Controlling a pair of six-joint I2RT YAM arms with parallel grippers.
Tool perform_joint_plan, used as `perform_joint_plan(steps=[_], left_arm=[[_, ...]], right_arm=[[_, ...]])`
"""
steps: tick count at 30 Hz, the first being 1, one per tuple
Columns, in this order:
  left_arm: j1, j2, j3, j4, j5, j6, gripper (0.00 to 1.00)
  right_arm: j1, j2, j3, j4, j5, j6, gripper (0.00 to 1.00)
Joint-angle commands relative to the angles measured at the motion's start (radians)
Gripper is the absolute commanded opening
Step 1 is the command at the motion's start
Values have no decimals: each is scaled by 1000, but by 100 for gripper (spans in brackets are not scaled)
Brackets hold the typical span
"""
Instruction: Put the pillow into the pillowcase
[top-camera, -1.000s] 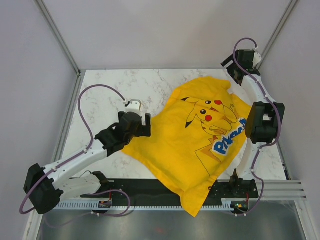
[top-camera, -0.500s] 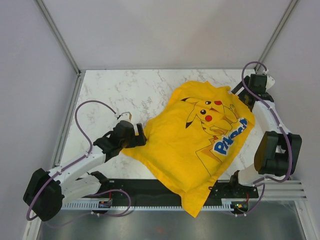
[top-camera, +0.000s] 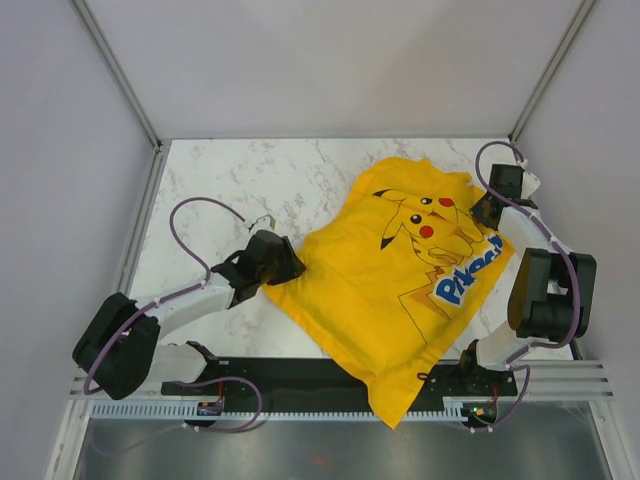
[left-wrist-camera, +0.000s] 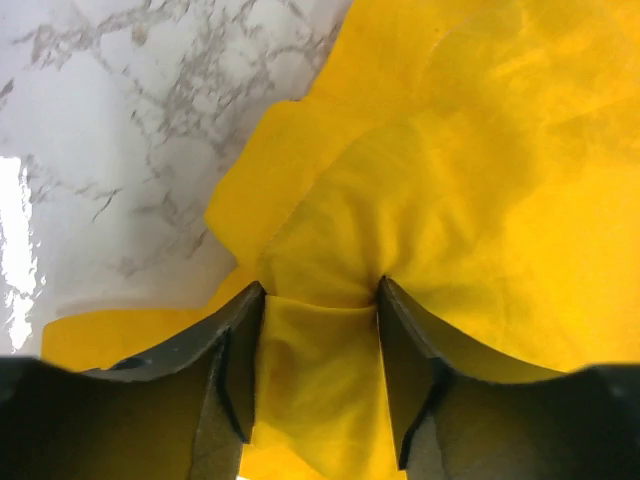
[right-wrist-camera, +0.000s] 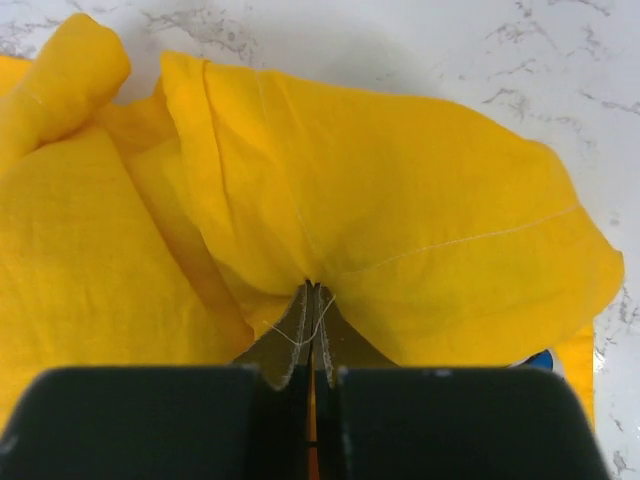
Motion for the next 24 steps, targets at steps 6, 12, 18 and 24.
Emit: perform_joint_plan(steps=[6,12,18,24], left_arm=[[83,114,105,136,-29,-25,2],[452,128,213,112,104,70,2],[548,238,496,69,-5,214,2],[553,487,942,-205,-133,330,57]], right_arm=[[-64,-89,-43,21,96,85,0],[-136,-170,-78,4,99,121,0],[-152,-245,-118,-48,155,180,12],[-152,-467,-314,12,180,296,60]])
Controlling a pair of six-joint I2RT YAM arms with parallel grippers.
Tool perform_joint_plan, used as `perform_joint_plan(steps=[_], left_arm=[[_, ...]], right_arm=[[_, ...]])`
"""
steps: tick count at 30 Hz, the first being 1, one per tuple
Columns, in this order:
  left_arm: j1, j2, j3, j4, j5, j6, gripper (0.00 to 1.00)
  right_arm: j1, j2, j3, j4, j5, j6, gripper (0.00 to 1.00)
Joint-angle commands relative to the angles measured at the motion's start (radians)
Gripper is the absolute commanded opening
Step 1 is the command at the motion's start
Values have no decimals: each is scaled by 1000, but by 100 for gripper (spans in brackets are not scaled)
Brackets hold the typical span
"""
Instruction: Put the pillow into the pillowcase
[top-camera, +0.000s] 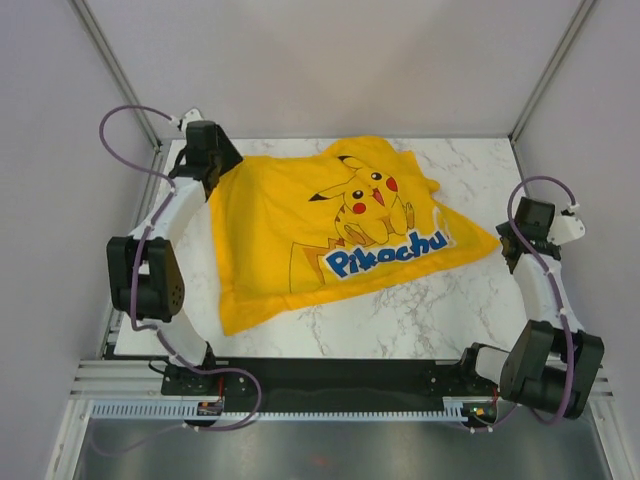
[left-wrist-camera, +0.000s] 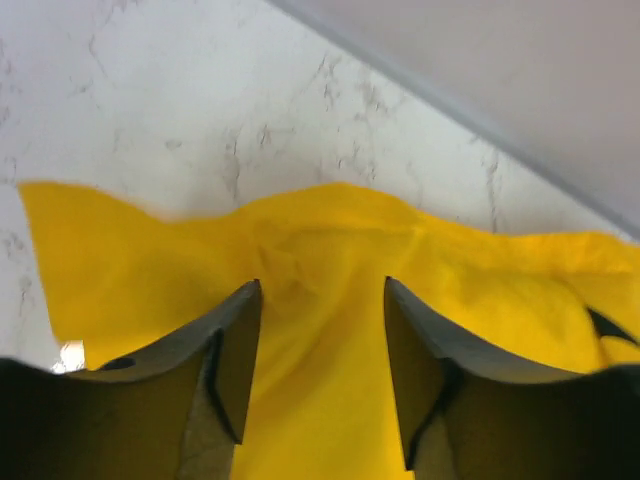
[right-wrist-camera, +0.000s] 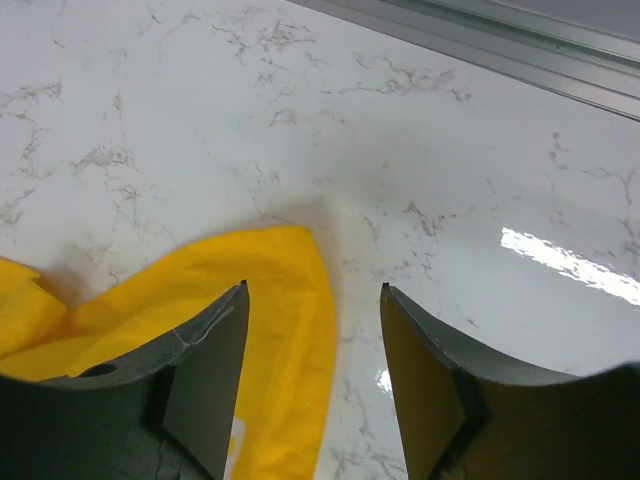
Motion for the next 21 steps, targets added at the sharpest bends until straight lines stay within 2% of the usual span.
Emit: perform_joint_plan(steps=[1,2,3,4,6,7,11,12,14,15,21], left_arm=[[0,64,203,-151,-113,82,62],[0,62,215,-165,-122,74,77],[0,50,204,-170,-133,70,99],[0,10,189,-170,-147,68,100],[-1,-37,136,-168,-167,73,100],[-4,-97,114,-168,-170,76,100],[-18,-230,10,-150,-136,71,100],[-20,-249,-36,-129,-116,58,100],[-21,-281,-97,-110,-75,45,100],[-21,-288,-116,-93,-72,39,100],[-20,-233,-168,-76,-78,47,100]], right_arm=[[-4,-142,-89,75,-6,67,64],[-3,-150,-91,121,-38,53,67],[-3,-147,-89,158,-84,-14,68],[-3,-136,-88,195,-206,-39,68],[-3,-73,-78,314,-354,-102,72],[-1,-41,-71,395,-494,-116,73],[46,151,67,439,-679,-145,80],[68,222,157,413,-657,-159,87],[132,325,246,349,-583,-193,91],[145,359,320,336,-577,-191,92],[191,601,516,336,-591,-119,94]])
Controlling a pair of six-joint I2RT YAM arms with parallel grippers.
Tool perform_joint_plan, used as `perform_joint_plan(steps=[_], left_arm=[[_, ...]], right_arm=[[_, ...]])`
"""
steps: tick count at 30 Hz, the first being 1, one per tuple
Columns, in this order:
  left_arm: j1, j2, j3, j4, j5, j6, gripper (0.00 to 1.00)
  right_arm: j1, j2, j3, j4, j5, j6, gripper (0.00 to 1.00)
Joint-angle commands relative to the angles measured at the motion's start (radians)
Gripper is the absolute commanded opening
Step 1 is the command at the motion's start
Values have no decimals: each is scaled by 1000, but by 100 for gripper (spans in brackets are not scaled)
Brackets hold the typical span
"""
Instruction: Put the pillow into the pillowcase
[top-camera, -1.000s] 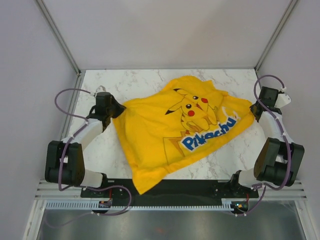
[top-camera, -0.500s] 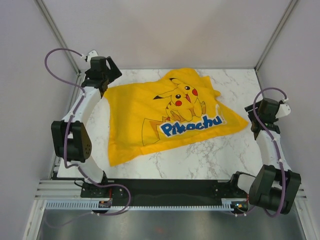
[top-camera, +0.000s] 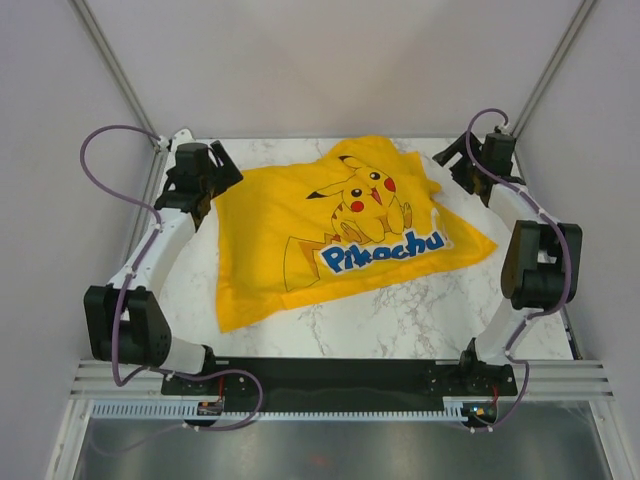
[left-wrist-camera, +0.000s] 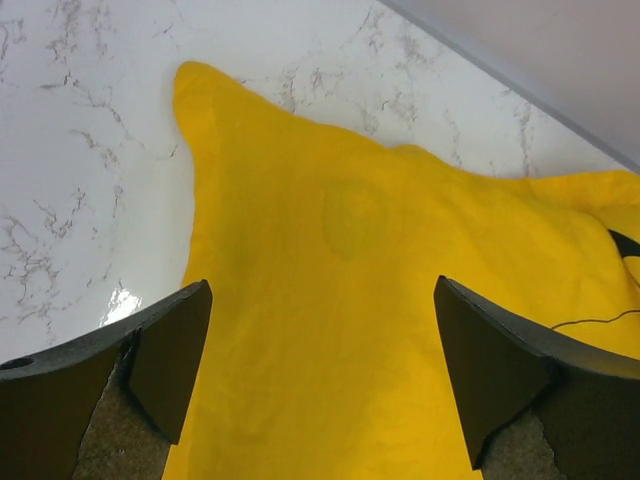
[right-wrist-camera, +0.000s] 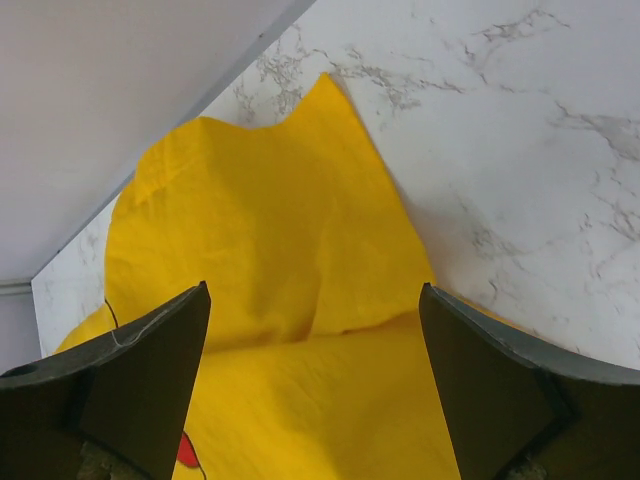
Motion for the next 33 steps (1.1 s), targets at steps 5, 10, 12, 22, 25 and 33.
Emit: perform_joint_plan(steps=[5,10,12,22,25,33], left_arm=[[1,110,-9,38,15,-2,100],[1,132,-20,56,29,-13,100],[1,130,-21,64,28,-10,100],[1,165,-18,79,35,15,99],[1,176,-23,90,42,15,98],[1,191,-23,102,84,21,98]], right_arm=[[60,247,193,-50,-35,68,96],[97,281,173,-53,46,119,96],[98,304,170,-30,42,143,85],[22,237,109,74,143,211,0],[-50,168,12,119,155,240,0],[-97,120,21,33,175,177,79]])
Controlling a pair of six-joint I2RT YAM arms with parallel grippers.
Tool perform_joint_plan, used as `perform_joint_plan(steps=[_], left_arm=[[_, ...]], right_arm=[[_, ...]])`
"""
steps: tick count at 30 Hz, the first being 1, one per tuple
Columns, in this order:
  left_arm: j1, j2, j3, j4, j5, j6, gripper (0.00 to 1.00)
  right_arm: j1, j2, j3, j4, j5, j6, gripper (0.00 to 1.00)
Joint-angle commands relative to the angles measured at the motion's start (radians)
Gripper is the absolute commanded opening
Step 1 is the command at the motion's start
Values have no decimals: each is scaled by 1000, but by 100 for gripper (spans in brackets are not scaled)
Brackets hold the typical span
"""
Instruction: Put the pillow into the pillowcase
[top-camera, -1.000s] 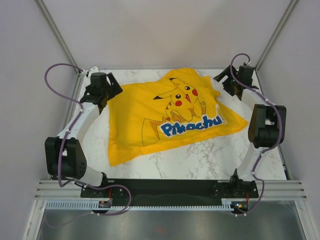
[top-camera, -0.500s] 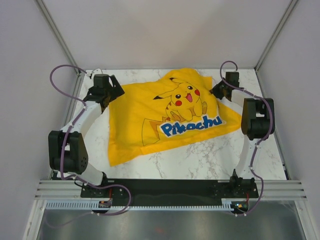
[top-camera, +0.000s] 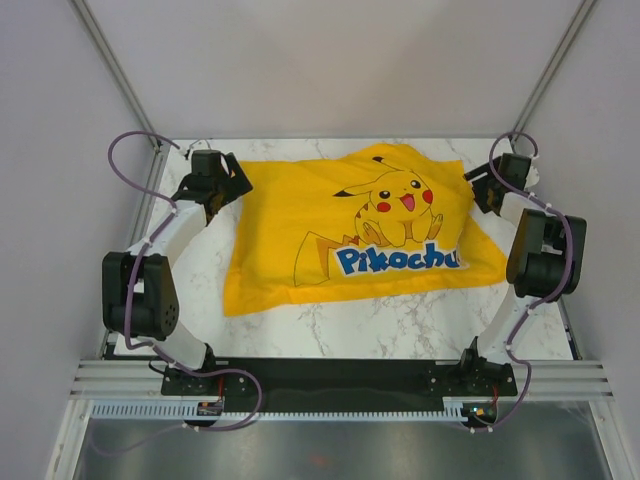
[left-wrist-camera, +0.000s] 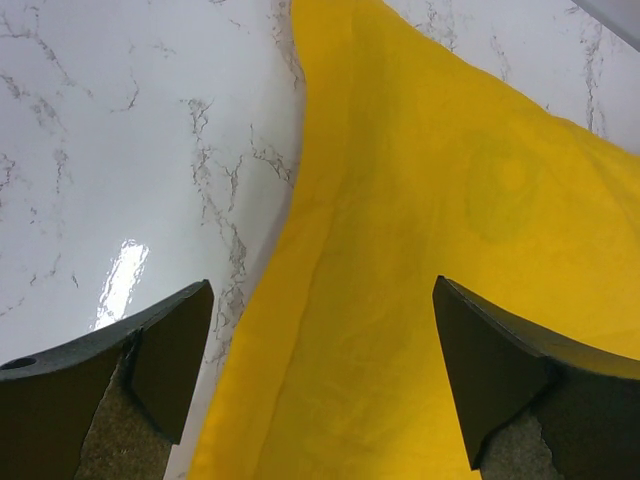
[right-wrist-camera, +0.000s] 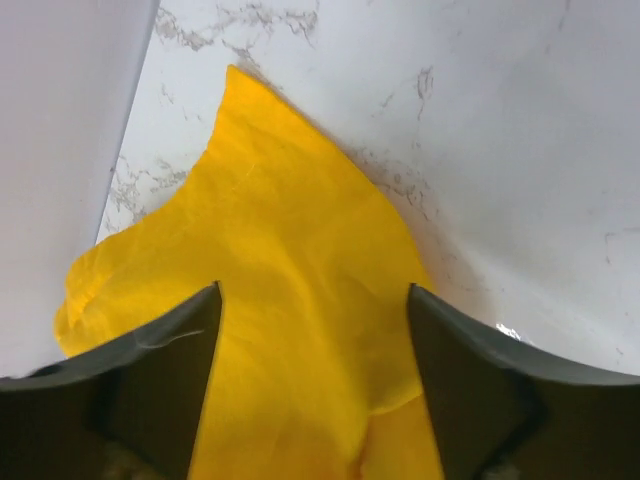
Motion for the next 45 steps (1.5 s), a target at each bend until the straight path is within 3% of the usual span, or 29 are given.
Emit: perform_joint_plan(steps=[1,6,10,16,19,25,31,36,38,45], left_arm=[[1,-5,-6,42,22,22,98],[1,-65,-37,39,11,45,98],[1,-168,-84,41,52,42,98],[-14,-497,-214,59,193,15,100],[-23,-708,-265,41,246,9,100],[-22,-998,-232,-57,292,76,100],[-22,-1105,-178,-215,378,232,100],[-39,-1228,-302,-208,185,297,100],[-40,-1257,-359,-194,171,286,100],[-95,-1263,-345,-209,148,279,100]], right_arm=[[21,-32,72,-25,35,-46,87],[37,-128,96,-123,166,-131,88],[38,-268,78,-151,135,-238,87],[38,-589,-52,-150,-41,-362,88],[40,-788,-105,-163,-26,-404,88],[38,-1069,-134,-206,-93,-407,88],[50,-1141,-163,-301,-170,-450,88],[84,-1188,-252,-285,-209,-425,88],[83,-1211,-278,-286,-212,-416,88],[83,-1269,-306,-286,-216,-395,88]])
